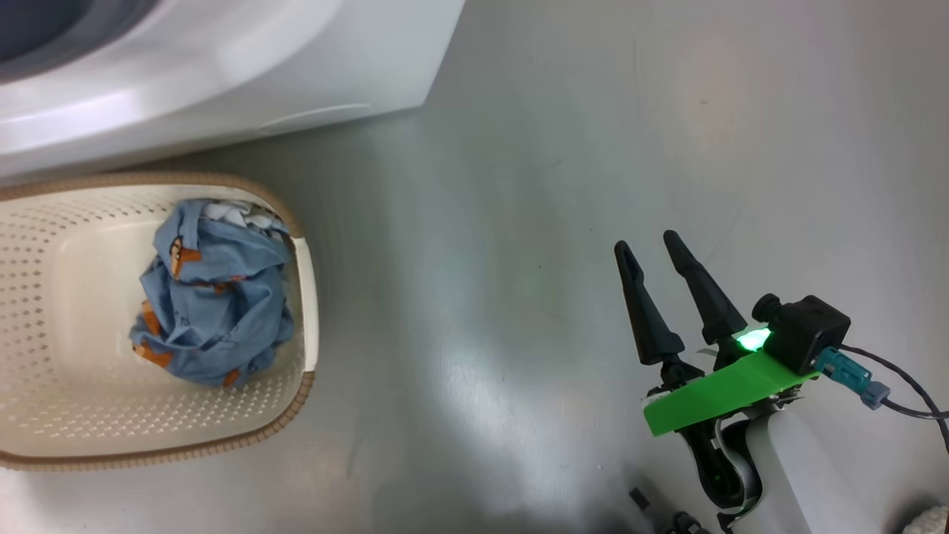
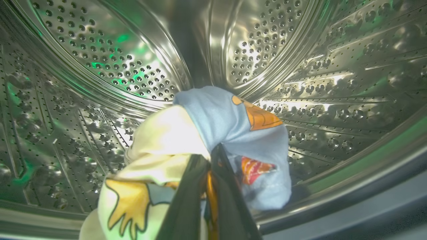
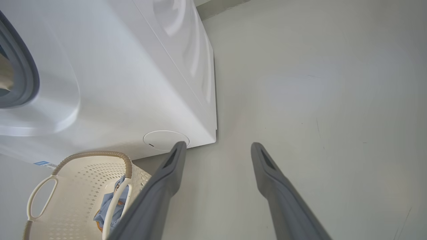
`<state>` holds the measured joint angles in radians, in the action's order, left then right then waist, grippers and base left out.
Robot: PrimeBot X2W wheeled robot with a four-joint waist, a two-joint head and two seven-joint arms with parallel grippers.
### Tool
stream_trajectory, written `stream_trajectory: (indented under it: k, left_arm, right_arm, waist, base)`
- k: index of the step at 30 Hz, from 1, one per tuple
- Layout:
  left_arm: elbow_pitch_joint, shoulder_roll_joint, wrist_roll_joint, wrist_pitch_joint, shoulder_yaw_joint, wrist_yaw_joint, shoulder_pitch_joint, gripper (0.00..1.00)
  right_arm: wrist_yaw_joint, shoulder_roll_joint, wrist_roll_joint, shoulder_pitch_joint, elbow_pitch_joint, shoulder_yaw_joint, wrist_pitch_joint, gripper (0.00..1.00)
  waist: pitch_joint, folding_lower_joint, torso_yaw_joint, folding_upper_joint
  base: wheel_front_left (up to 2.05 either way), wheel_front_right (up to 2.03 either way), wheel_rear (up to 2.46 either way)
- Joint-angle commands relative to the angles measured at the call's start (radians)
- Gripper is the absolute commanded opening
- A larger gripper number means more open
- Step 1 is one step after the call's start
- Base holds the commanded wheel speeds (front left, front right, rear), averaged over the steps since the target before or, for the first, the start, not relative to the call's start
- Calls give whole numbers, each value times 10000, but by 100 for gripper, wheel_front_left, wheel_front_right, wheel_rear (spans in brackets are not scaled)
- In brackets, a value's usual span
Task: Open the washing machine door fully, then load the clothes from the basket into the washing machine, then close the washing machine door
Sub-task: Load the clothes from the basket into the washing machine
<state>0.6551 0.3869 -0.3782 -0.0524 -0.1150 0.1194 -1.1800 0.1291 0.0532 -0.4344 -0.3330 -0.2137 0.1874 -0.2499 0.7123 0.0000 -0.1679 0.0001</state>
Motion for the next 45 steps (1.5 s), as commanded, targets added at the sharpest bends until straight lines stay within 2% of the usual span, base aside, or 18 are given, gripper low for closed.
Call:
stream_trajectory:
  k: [1,7,16,20,26,31,40,45]
  left_arm:
    - [-144,608,-98,75,130,24,-251,0]
    - [-116,905,-175,-33,-106,74,-870,0]
    - [-282,1367,249,-1688,-548,101,-1744,0]
    - [-776,1571,565,-2068,-597,106,-2024,0]
    - [-2847,1649,1010,-2089,-31,110,-1811,0]
    - [-3191,1626,1087,-2091,134,111,-1328,0]
    - [-723,1654,200,-2017,-601,112,-1410,0]
    - [392,1614,-23,-1546,-813,112,-1797,0]
  right_arm:
    - [16,-30,-88,262,221,283,-118,100]
    - [16,-30,-128,308,274,398,-118,100]
    - [16,-30,-182,452,347,601,-118,100]
    - [16,-30,-200,480,414,673,-118,100]
    - [16,-30,-227,411,516,749,-118,100]
    - [16,-30,-230,409,461,766,-118,100]
    - [16,-30,-247,379,316,786,-118,100]
    - [16,-30,-262,376,243,769,-118,100]
  waist:
    - [195,0,-44,-1]
    - [664,0,-120,-1]
    - [1097,0,-194,-1]
    - [1249,0,-233,-1]
    - [1473,0,-298,-1]
    - [1474,0,-268,-1]
    - [1373,0,-179,-1]
    - [1286,0,-144,-1]
  base:
    - [0,0,0]
    - [0,0,0]
    - [0,0,0]
    - [0,0,0]
    - [0,0,0]
    - [0,0,0]
    - [0,0,0]
    - [0,0,0]
